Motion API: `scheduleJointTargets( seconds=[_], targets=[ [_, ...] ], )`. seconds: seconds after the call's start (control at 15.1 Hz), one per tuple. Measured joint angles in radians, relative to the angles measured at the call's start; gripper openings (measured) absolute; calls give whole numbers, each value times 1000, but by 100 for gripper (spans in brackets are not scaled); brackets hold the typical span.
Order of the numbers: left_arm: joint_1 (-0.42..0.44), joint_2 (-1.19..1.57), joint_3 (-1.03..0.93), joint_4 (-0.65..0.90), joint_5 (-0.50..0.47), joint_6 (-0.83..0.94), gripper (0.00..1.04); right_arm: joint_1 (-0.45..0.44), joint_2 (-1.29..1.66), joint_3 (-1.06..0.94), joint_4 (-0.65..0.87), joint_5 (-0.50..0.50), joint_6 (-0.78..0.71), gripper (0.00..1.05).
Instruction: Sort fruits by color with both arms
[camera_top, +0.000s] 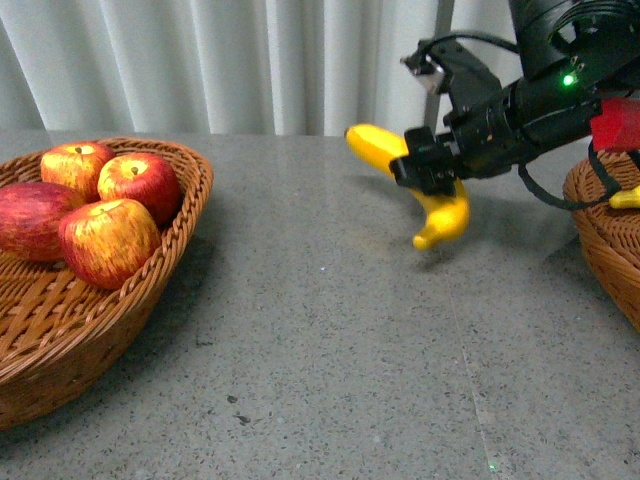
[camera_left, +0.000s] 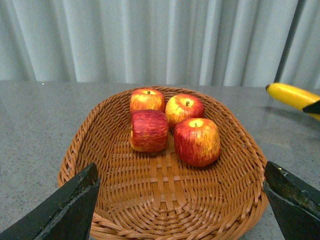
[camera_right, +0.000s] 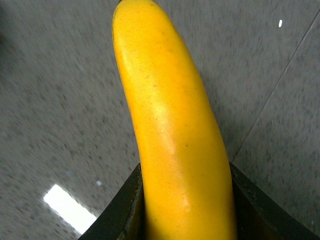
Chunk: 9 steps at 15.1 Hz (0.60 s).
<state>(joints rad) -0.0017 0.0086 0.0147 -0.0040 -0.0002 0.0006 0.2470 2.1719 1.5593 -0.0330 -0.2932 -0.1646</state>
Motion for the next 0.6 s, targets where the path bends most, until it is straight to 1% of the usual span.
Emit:
scheduleJointTargets(
  seconds=[0.13, 0.2, 0.27, 0.33, 0.4, 0.53, 0.6],
  targets=[
    [0, 0, 0, 0, 0, 0, 98, -33, -75, -29, 101, -64, 95, 39],
    [0, 0, 0, 0, 0, 0, 98, -64, -137, -61, 166, -102, 142, 39],
    [0, 0, 0, 0, 0, 0, 98, -97, -192, -87, 212, -117, 185, 39],
    [0, 0, 0, 0, 0, 0, 98, -161, -277, -145, 277, -151, 235, 39],
    [0, 0, 0, 0, 0, 0, 98, -238, -362, -233, 299, -189, 252, 39],
    [0, 0, 0, 0, 0, 0, 98, -340, -449, -364, 285, -220, 225, 39],
    [0, 0, 0, 0, 0, 0, 98, -406, -500, -449, 275, -243, 178, 39]
  ],
)
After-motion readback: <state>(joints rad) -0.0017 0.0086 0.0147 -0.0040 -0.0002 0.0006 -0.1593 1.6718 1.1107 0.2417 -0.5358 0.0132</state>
